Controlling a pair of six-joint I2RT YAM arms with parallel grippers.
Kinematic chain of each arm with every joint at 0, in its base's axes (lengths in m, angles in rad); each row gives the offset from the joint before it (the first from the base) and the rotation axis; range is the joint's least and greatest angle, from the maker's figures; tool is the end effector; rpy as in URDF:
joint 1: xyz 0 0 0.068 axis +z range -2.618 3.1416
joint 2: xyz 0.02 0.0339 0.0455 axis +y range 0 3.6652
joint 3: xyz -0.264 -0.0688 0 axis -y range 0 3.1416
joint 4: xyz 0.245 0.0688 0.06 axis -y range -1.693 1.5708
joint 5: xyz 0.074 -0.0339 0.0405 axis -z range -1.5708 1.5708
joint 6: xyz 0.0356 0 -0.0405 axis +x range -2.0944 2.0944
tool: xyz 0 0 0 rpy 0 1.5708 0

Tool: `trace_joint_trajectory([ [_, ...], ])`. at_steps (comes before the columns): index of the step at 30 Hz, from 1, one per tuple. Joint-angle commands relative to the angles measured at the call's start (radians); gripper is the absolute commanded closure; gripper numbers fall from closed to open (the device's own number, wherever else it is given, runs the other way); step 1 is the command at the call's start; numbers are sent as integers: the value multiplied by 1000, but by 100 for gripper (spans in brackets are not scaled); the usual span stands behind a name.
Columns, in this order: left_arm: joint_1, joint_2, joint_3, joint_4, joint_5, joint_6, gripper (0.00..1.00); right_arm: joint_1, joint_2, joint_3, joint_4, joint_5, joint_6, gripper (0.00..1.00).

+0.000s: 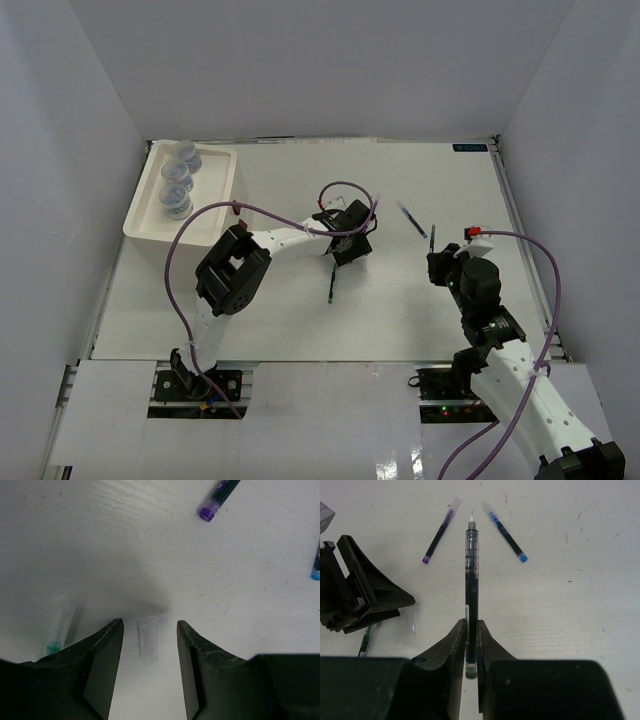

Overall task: Sort the stationery into containers
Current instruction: Close the pen cap on the pen.

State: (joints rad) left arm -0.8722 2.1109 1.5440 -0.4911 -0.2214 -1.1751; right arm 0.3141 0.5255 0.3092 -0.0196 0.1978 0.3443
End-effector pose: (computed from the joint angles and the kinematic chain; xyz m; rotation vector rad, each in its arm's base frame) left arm 0.2941 -0.3380 0.1642 -0.4772 2.6135 -0.4410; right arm 0.1445 0.0396 0.2265 0.1685 1.8036 0.2906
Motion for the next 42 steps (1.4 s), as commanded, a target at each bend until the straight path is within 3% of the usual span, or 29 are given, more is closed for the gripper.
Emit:
trace_joint_trajectory([
  [1,1,-5,41,-108,-16,64,42,-3,1,-9,46,-14,1,92],
  [10,-24,50,96,-179,-32,86,45,-3,-9,-15,46,-21,2,92],
  [33,-54,155,180,-291,-50,60,65,-4,-30,-25,46,-43,2,92],
  [42,-54,124,162,-273,-45,84,82,-4,-28,-32,66,-84,-19,92],
])
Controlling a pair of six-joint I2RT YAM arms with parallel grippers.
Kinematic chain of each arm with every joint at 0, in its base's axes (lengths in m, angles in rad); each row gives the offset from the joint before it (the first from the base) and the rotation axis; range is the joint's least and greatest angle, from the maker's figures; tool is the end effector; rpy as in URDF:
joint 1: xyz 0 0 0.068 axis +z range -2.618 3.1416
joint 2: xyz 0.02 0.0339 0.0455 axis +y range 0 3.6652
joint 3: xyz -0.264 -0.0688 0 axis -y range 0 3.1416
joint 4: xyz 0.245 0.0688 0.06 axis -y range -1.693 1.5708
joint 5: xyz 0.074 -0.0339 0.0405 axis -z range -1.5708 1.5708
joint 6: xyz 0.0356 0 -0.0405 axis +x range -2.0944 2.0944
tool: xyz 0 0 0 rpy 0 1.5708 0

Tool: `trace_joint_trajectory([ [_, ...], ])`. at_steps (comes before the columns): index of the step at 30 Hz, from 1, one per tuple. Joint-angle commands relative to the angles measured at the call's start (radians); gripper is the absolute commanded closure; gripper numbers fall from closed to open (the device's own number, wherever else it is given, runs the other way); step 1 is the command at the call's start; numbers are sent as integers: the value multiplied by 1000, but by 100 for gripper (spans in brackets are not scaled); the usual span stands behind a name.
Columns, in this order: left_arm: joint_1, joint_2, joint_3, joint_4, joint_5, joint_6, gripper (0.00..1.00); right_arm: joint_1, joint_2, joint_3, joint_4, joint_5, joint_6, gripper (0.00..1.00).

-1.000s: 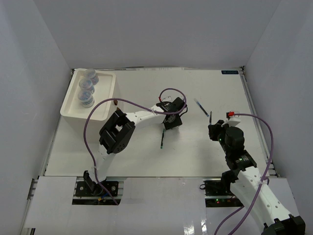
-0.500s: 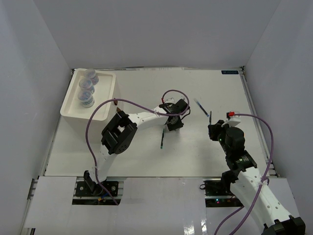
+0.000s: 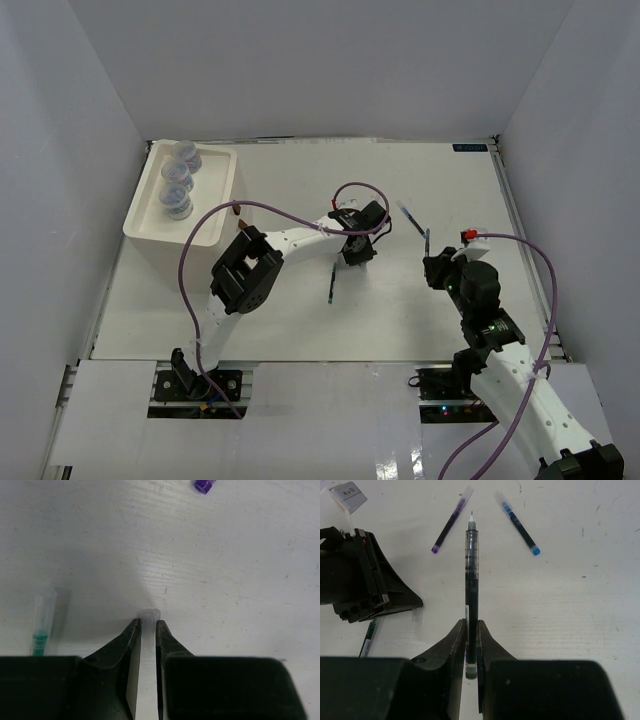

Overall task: Sort the stationery into containers
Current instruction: Close the pen cap on the pen.

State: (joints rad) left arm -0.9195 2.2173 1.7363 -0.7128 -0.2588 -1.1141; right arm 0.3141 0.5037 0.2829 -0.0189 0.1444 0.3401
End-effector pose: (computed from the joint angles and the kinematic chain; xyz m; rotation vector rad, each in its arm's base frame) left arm 0.2885 -0.3634 0.1633 -0.3308 2.6954 -0.2546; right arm 0.1415 0.0406 0.2199 0.1268 1.8161 0.3340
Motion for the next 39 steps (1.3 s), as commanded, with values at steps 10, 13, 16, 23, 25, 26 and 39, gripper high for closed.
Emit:
trace_joint_trajectory([
  [10,-7,-166,-127,105,-37,167,91,-3,22,-7,155,-273,-79,92],
  [13,-5,-244,-184,185,-39,212,91,-1,48,-4,183,-388,-101,92],
  [16,1,-315,-236,262,-28,270,92,0,84,5,206,-509,-112,92],
  [23,66,-522,-401,502,74,407,95,32,145,44,231,-620,-130,92],
  [25,91,-565,-434,547,119,462,96,43,157,56,235,-632,-136,92],
  [26,115,-585,-448,568,140,477,96,48,177,61,240,-632,-136,92],
  [39,294,-804,-652,835,335,476,100,215,377,130,505,-582,-145,92],
])
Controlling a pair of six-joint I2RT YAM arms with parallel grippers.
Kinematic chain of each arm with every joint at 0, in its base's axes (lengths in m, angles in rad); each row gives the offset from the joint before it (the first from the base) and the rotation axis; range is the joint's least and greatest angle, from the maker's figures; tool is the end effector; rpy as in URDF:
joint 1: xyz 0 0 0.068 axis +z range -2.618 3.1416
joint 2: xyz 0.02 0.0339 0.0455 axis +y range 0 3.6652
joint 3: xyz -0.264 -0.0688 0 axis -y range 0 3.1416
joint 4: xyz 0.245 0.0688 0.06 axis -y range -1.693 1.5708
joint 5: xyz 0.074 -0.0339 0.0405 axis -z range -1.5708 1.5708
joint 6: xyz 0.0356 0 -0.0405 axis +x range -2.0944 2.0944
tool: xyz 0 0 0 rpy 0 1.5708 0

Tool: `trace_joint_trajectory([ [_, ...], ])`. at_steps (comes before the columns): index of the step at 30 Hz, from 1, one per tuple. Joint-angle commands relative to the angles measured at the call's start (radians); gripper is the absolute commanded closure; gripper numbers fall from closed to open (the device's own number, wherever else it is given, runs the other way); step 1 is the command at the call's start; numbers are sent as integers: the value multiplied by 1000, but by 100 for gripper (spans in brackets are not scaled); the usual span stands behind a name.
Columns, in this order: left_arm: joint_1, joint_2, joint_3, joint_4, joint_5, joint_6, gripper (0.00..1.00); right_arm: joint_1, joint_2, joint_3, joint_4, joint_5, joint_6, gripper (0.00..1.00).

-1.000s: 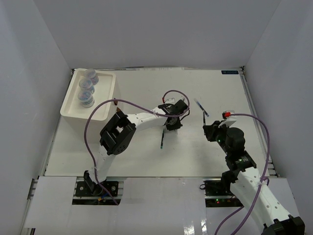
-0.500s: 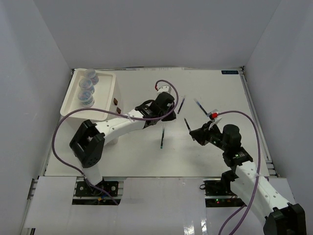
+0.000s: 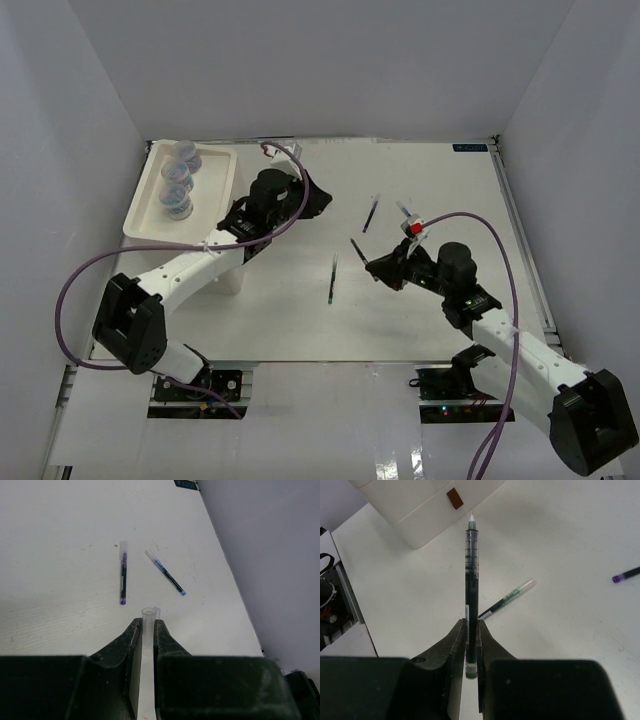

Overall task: Sort the stationery into containers
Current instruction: Close the pen cap on the pen.

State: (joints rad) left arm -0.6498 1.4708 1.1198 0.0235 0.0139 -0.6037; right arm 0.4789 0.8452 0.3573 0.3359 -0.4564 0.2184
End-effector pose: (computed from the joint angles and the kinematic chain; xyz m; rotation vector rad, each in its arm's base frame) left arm 0.2769 -0.2110 0.3130 0.0559 1.9927 -0.8488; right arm 0.1650 0.1034 0.2331 -0.5761 1.6982 0.8996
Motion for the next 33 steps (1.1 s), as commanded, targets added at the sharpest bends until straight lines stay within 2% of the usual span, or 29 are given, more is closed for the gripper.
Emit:
trace_joint_trajectory([
  [1,29,-73,-58,117,75,-48,100,64,69,61,170,47,-25,92],
  [7,61,-110,-74,187,129,-82,100,133,161,97,336,119,-17,92],
  [15,105,-222,-202,291,147,-126,100,168,245,100,523,171,33,92],
  [33,110,-244,-252,345,169,-159,100,216,351,173,563,209,42,92],
])
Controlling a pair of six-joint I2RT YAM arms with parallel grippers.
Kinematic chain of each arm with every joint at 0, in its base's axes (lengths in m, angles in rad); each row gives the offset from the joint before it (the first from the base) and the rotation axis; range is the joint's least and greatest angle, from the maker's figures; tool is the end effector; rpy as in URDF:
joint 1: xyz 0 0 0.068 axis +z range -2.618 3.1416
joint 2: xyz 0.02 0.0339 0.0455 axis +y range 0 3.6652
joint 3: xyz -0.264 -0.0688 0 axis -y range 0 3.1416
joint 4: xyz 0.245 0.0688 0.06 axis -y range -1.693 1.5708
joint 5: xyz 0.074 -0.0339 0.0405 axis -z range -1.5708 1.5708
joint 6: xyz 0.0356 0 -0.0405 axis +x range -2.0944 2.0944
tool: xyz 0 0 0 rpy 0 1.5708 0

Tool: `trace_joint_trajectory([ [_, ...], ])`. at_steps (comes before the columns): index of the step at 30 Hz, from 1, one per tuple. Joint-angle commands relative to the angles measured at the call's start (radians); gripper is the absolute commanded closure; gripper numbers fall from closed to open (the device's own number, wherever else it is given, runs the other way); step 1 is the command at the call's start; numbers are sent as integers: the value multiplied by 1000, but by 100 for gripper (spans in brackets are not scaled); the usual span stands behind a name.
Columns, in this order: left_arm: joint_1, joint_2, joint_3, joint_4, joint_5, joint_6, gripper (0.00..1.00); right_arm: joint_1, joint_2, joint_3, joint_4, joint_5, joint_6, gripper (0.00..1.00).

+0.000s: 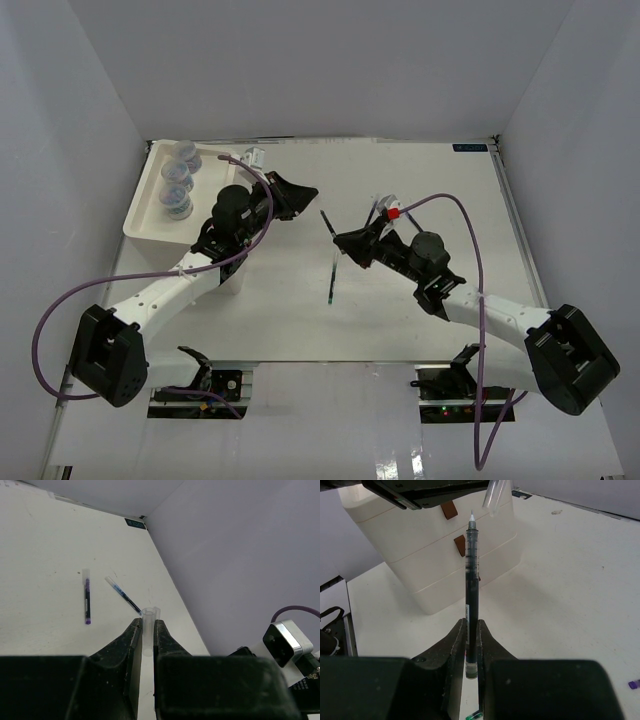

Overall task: Sort the stationery into containers
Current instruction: Close the pen cap on the pen.

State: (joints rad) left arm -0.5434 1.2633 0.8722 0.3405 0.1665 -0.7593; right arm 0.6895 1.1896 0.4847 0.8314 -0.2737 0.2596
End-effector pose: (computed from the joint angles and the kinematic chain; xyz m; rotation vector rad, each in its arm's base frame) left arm 0.2524 -0.1594 0.3217 -0.0502 1.7443 -1.1180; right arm 0.1904 0.1694 0.2592 -0.5511 1.4208 0.9655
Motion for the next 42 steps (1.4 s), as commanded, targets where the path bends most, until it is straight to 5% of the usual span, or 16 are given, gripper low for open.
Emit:
trace_joint_trajectory([
  [1,3,-36,-4,31,18,-3,100,5,10,48,66,30,1,92],
  [42,5,-50,-42,98,47,-12,100,8,21,49,112,53,44,92],
])
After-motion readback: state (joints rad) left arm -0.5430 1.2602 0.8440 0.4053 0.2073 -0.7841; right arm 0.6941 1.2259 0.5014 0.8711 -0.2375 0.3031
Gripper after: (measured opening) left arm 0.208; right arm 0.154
